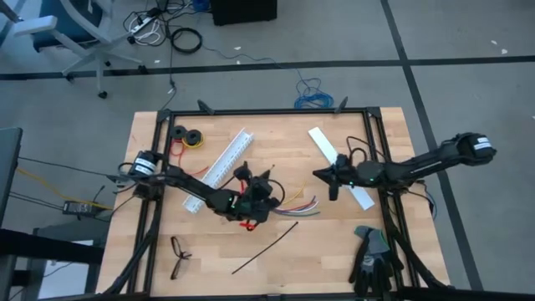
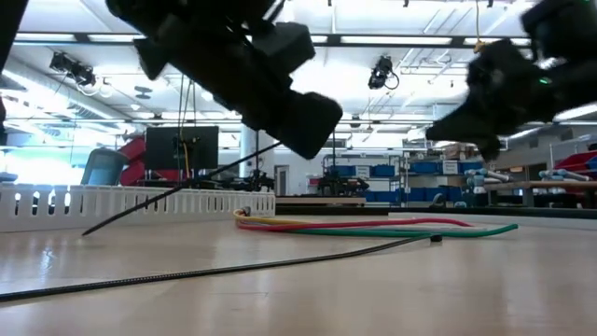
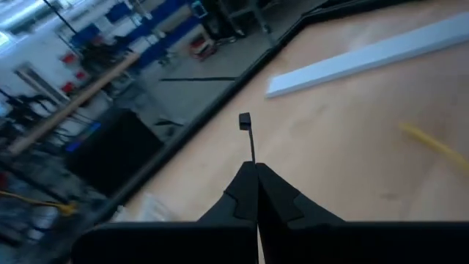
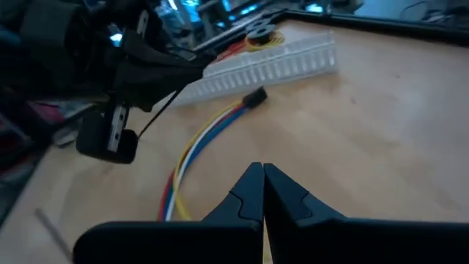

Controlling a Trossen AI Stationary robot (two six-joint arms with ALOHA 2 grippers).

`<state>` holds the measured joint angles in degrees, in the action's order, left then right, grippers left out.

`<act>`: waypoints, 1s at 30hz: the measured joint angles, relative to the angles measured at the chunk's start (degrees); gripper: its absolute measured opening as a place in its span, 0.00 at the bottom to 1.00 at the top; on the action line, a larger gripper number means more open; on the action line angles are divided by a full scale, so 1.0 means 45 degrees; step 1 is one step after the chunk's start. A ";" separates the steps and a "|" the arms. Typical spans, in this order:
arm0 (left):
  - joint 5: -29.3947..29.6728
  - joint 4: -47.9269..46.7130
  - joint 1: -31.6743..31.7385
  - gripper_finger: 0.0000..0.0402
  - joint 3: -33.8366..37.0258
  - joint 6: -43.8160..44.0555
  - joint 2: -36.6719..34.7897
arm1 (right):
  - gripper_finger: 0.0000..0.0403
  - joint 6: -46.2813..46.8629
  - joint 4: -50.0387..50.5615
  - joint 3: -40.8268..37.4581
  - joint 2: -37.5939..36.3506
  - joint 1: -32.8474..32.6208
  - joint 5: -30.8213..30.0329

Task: Ziptie cables
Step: Insert the black zip tie into the lock head

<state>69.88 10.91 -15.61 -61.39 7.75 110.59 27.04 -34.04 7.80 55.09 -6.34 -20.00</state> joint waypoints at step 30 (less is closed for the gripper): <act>-0.4299 0.8681 0.1560 0.00 0.3252 0.0366 0.0082 | 0.00 -0.2654 -0.0167 0.4938 0.6673 0.1460 0.1324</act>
<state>50.54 49.97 -8.59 -46.75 9.40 110.96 15.10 -34.79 30.02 85.12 0.23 -14.04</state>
